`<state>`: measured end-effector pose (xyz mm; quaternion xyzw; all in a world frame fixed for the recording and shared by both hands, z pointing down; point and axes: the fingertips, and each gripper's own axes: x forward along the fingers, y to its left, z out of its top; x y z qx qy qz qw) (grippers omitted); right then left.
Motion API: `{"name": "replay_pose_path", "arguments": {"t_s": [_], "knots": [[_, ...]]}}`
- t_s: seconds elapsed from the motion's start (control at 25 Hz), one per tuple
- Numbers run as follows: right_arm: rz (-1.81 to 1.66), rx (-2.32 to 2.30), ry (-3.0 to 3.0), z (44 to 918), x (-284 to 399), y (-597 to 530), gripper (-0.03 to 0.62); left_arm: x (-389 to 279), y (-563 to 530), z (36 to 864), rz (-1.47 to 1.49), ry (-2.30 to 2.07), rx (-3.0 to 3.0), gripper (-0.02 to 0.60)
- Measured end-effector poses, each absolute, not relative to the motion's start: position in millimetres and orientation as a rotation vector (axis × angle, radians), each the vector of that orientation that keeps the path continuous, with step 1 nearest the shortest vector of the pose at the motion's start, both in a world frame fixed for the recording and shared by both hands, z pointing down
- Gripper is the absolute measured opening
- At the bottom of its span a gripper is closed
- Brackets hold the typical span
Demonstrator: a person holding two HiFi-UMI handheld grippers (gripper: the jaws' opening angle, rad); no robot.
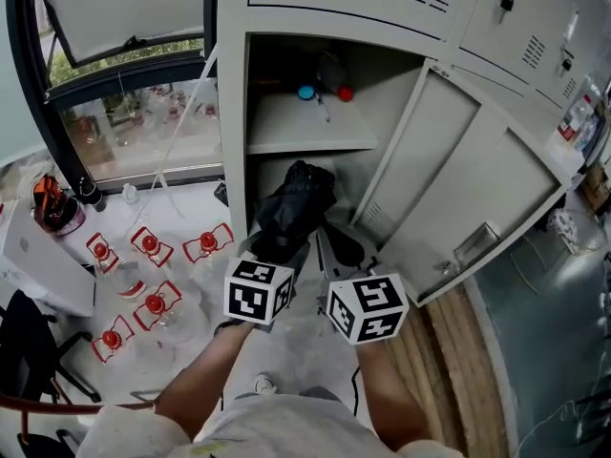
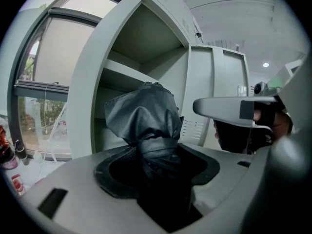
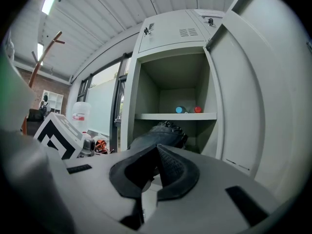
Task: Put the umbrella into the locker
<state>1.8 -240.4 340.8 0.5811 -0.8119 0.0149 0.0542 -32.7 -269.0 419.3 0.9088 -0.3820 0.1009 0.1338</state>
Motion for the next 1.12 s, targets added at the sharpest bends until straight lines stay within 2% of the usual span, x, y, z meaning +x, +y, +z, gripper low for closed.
{"name": "replay_pose_path", "arguments": {"t_s": [0.56, 1.12], "knots": [[0.029, 1.675, -2.566, 338.8, 21.3, -281.3, 0.003, -3.8, -312.5, 424.5, 0.352, -1.189, 2.62, 0.258], [0.054, 1.608, -2.651, 337.5, 38.5, -319.5, 0.003, 14.5, -361.3, 429.0, 0.541, -1.266, 2.623, 0.258]]}}
